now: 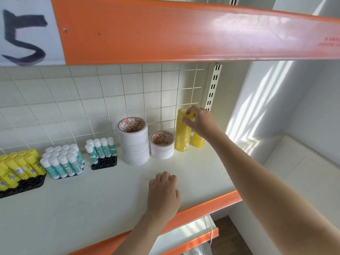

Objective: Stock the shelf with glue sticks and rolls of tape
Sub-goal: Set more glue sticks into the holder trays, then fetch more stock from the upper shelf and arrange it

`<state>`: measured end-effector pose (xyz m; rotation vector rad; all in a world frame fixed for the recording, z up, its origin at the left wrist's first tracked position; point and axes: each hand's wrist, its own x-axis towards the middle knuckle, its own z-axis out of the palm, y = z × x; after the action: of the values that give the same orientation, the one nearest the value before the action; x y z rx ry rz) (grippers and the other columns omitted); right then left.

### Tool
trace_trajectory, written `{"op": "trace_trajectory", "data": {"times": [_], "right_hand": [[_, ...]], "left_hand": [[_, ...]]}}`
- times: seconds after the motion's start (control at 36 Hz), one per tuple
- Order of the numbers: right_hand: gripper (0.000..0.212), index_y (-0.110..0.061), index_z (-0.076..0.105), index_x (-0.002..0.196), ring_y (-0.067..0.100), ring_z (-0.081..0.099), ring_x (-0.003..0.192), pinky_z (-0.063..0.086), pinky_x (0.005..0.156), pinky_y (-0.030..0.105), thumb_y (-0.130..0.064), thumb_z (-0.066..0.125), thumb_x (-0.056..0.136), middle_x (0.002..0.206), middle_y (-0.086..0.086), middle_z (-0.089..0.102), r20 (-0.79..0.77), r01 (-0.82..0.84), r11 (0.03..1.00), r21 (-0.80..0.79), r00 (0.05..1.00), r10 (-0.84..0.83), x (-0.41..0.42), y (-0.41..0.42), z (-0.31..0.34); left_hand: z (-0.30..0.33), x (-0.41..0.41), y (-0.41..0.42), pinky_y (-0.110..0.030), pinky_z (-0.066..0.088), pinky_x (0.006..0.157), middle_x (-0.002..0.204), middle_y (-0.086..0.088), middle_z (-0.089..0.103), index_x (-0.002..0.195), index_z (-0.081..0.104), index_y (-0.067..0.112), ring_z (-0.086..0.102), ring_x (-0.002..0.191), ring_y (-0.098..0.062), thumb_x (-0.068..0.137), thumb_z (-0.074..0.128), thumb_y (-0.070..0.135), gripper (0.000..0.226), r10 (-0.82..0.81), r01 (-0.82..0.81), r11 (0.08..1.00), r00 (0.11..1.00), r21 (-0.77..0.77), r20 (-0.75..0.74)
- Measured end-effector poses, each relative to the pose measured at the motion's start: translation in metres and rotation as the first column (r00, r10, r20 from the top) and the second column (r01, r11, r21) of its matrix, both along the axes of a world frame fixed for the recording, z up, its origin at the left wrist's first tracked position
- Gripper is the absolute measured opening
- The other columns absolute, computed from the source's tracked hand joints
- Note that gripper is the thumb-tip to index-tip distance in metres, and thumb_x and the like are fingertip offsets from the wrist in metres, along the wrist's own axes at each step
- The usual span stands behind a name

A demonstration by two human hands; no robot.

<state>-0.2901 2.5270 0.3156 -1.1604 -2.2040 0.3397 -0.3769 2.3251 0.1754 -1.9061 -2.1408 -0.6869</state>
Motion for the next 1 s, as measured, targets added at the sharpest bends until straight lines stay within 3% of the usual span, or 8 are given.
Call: {"op": "trace_trajectory", "data": {"times": [0.39,0.56,0.69,0.81,0.92,1.0], "right_hand": [[0.03,-0.015,0.055,0.103,0.031,0.064,0.075,0.048,0.062,0.034,-0.029,0.072,0.082,0.088,0.004,0.056,0.058,0.015,0.999,-0.044,0.998,-0.013,-0.002,-0.002,0.006],[0.038,-0.014,0.055,0.113,0.027,0.057,0.09,0.04,0.068,0.03,-0.032,0.071,0.083,0.101,0.008,0.058,0.068,0.011,1.0,-0.029,0.998,-0.008,-0.001,-0.003,0.004],[0.04,-0.017,0.055,0.12,0.024,0.056,0.093,0.043,0.075,0.031,-0.034,0.068,0.086,0.129,0.005,0.051,0.062,0.003,1.0,0.017,0.998,-0.004,0.007,-0.01,0.005],[0.041,-0.016,0.056,0.126,0.025,0.056,0.109,0.044,0.079,0.032,-0.034,0.063,0.09,0.133,0.004,0.049,0.056,0.007,0.995,0.095,0.998,-0.013,0.014,-0.028,0.007],[0.046,-0.021,0.052,0.134,0.023,0.05,0.122,0.045,0.087,0.034,-0.037,0.059,0.092,0.141,0.002,0.045,0.108,0.005,0.994,0.112,0.994,-0.018,0.021,-0.054,0.007],[0.044,-0.02,0.053,0.134,0.022,0.048,0.124,0.045,0.093,0.036,-0.037,0.057,0.094,0.136,0.003,0.051,0.104,-0.015,0.991,0.135,0.995,0.001,0.025,-0.081,0.008]], "left_hand": [[0.001,0.0,-0.001,-0.036,0.049,0.059,0.077,0.004,0.053,0.077,0.059,0.02,0.055,0.071,-0.021,0.065,0.054,0.018,0.013,0.005,-0.005,1.0,1.0,-0.021,0.014],[0.006,0.0,-0.002,-0.036,0.049,0.06,0.077,0.004,0.053,0.077,0.058,0.02,0.055,0.072,-0.021,0.065,0.053,0.018,0.013,0.001,0.002,0.997,0.999,-0.074,0.039],[0.011,-0.003,-0.002,-0.037,0.043,0.076,0.092,0.003,0.056,0.091,0.06,0.019,0.054,0.091,-0.023,0.078,0.048,0.017,0.017,0.007,0.015,0.982,0.994,-0.188,0.111],[0.03,-0.007,-0.001,-0.032,0.035,0.092,0.116,0.003,0.048,0.114,0.053,0.022,0.043,0.113,-0.02,0.093,0.041,0.021,0.024,-0.036,0.059,0.926,0.997,-0.372,0.069],[0.058,-0.011,-0.006,-0.036,0.041,0.093,0.12,-0.003,0.048,0.116,0.055,0.018,0.045,0.115,-0.024,0.096,0.04,0.027,0.027,-0.094,0.119,0.824,0.993,-0.555,0.072],[0.082,-0.017,-0.02,-0.036,0.043,0.09,0.115,-0.003,0.051,0.11,0.059,0.019,0.05,0.111,-0.023,0.096,0.042,0.028,0.024,-0.084,0.125,0.844,0.991,-0.522,0.101]]}}
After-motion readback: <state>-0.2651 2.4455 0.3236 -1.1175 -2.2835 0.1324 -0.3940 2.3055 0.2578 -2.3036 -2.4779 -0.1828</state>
